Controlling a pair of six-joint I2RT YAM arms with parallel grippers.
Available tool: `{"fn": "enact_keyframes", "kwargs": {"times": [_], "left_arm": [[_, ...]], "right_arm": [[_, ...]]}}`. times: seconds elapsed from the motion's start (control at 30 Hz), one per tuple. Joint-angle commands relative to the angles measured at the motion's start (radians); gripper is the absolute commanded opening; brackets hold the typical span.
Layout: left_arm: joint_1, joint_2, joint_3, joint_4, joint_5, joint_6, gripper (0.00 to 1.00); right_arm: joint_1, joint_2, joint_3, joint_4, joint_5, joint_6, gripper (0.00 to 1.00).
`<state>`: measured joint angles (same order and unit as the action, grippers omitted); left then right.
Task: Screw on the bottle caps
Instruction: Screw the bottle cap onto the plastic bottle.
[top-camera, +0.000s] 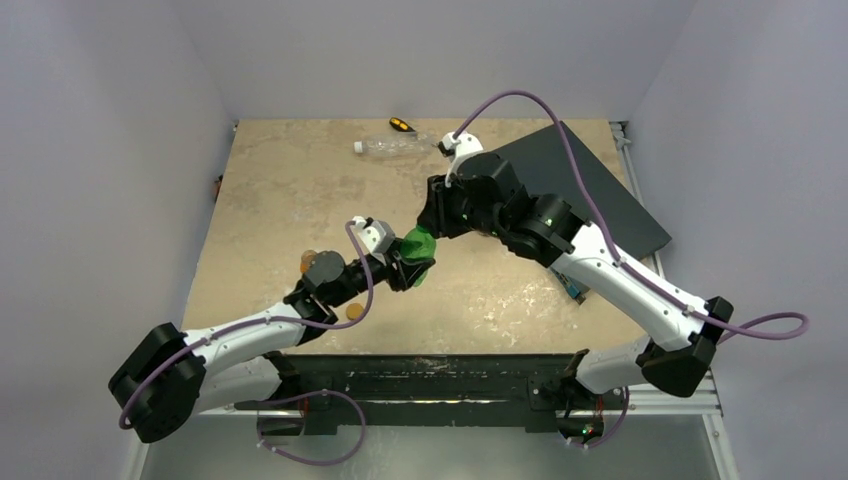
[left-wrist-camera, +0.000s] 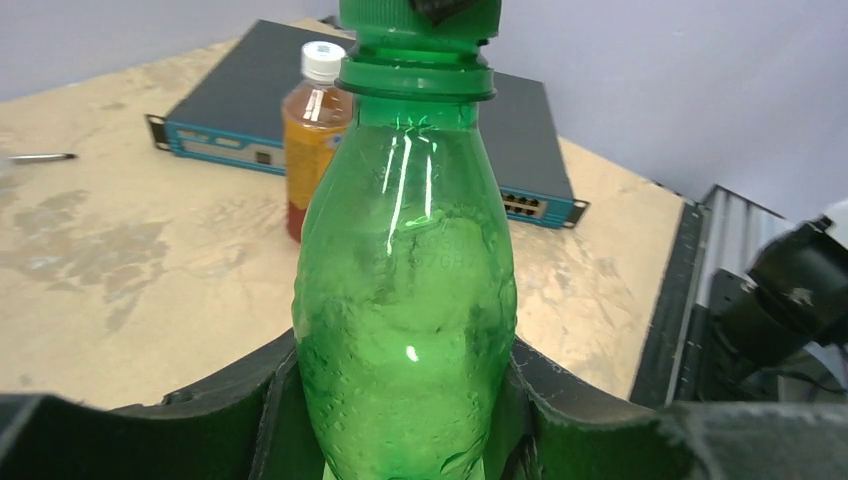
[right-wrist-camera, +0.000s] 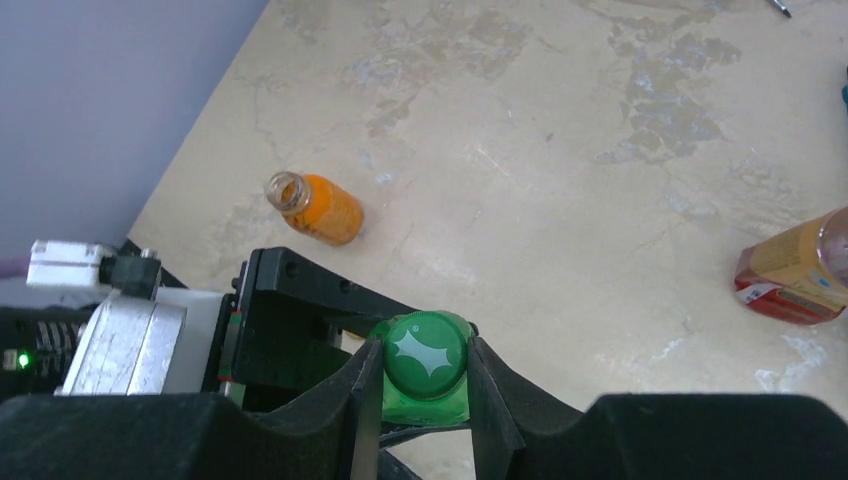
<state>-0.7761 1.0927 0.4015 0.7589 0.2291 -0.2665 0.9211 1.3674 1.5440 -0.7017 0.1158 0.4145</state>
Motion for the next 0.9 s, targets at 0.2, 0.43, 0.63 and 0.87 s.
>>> {"fn": "enact_keyframes", "kwargs": {"times": [0.2, 0.43, 0.63, 0.87], "left_arm": [[-0.058, 0.047, 0.204, 0.185, -0.343, 0.176, 0.00], [-0.077, 0.133, 0.258, 0.175, -0.444, 0.238, 0.00], [-0.103, 0.211, 0.270, 0.245, -0.583, 0.305, 0.00], [-0.109, 0.278, 0.282, 0.289, -0.623, 0.315, 0.00]], "right_arm": [[0.044, 0.126, 0.004, -0.002, -0.004, 0.332, 0.03], [0.045, 0.218, 0.107, -0.085, 0.132, 0.380, 0.00], [0.048, 0.288, 0.152, -0.095, 0.199, 0.448, 0.00], [0.053, 0.364, 0.242, -0.134, 0.265, 0.484, 0.03]]}}
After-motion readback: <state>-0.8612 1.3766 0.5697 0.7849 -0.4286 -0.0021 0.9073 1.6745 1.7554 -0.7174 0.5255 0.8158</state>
